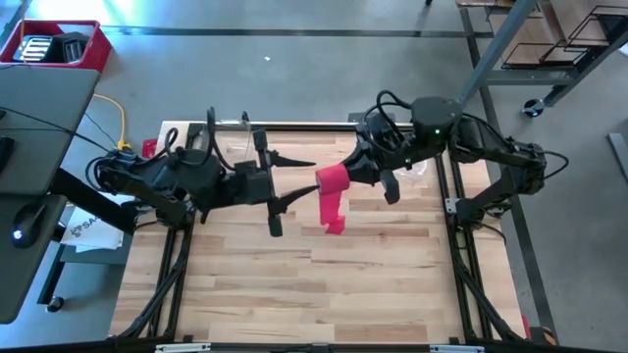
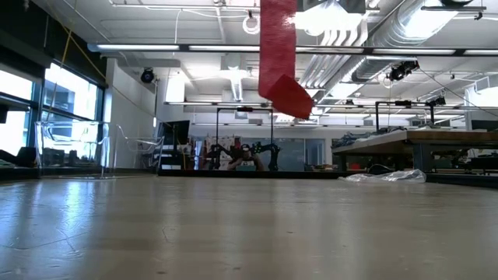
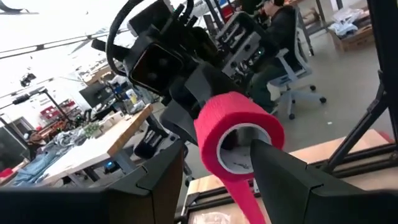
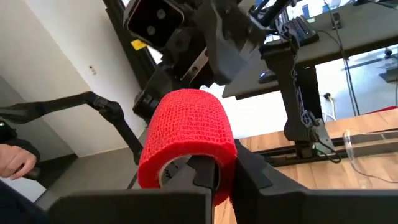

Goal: Roll bandage
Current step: Roll the red bandage

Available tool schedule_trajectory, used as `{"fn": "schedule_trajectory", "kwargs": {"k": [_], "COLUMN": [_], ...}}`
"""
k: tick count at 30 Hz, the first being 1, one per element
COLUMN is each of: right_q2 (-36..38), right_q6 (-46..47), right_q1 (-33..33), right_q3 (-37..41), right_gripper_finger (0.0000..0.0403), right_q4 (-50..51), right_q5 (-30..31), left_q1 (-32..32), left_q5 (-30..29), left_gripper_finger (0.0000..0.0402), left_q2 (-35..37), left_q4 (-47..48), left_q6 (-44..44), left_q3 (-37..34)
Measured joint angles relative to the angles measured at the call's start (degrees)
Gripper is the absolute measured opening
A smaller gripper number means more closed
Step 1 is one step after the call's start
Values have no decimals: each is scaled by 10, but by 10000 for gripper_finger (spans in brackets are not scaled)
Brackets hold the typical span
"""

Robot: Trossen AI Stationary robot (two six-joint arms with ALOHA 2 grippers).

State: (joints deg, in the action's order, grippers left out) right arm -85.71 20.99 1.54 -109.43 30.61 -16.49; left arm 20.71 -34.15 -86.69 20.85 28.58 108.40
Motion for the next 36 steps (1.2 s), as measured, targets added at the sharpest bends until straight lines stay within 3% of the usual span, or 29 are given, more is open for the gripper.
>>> {"fn": "schedule_trajectory", "kwargs": {"k": [12, 25, 32, 36], "right_q2": [0, -3, -2, 0], "right_q6": [-5, -33, -38, -36], "right_q1": [0, 10, 12, 7], "right_q3": [0, 0, 0, -1], "right_gripper_finger": [14, 20, 77, 132], "right_q4": [3, 6, 26, 58], "right_q5": [19, 30, 64, 64], "left_q1": [-17, -40, -43, -42], "left_q5": [26, 83, 78, 75], "left_gripper_finger": [180, 97, 20, 12], "left_q2": [2, -13, -9, -6], "left_q4": [7, 7, 8, 13], "left_q6": [-84, -90, -110, -129], "left_q3": [0, 0, 0, 0]}}
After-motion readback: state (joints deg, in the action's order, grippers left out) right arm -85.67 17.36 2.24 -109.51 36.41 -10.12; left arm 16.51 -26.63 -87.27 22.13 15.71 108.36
